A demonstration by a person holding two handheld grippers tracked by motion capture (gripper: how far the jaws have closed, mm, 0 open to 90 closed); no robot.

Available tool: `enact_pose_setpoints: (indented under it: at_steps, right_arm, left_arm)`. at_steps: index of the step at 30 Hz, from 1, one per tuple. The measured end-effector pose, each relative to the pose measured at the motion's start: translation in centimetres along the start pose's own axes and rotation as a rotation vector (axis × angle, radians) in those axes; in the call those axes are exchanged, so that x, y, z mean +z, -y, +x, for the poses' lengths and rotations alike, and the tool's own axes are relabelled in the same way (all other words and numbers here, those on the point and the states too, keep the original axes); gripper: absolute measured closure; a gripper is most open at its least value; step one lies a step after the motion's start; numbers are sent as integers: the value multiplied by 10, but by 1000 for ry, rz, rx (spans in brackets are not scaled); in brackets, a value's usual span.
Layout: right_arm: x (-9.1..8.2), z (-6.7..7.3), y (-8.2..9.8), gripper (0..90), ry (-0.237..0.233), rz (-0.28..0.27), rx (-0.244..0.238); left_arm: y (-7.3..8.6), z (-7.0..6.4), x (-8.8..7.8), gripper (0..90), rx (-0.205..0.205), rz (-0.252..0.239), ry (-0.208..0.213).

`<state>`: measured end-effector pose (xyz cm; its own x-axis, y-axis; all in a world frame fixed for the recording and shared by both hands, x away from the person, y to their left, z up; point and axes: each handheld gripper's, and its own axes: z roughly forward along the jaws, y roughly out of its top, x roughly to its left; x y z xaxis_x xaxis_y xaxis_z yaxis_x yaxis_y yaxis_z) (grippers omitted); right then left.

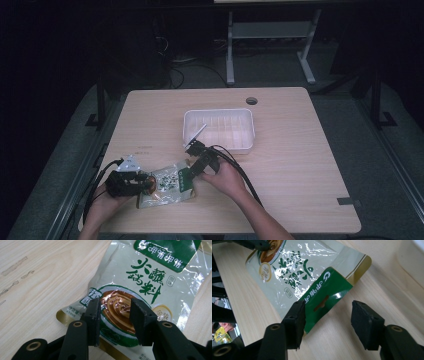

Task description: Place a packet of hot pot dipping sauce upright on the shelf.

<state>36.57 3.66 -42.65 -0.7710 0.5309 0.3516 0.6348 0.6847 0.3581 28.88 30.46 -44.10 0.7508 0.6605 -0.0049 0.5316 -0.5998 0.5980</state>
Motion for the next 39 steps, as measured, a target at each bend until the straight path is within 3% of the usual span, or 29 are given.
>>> enact_pose_setpoints:
  at_steps: [6,9,14,22,26,39]
  right_arm:
    - [12,-5,-4,506,-28,18,33]
    - [17,-6,-6,572,-71,4,52]
    - [23,-4,-9,621,-90,16,41]
    - [27,0,-15,816,-129,16,29]
    - [26,1,-15,860,-121,20,26]
    - [5,0,-12,890,-123,-12,36]
  left_arm:
    - [0,1,1,605,-2,3,1]
    - [1,1,1,605,-5,3,2]
    - [1,1,2,605,-6,0,6]
    - [1,1,2,595,0,3,-6]
    - [3,3,0,578,-12,-1,-34]
    - [8,6,-8,536,-42,-48,-39]
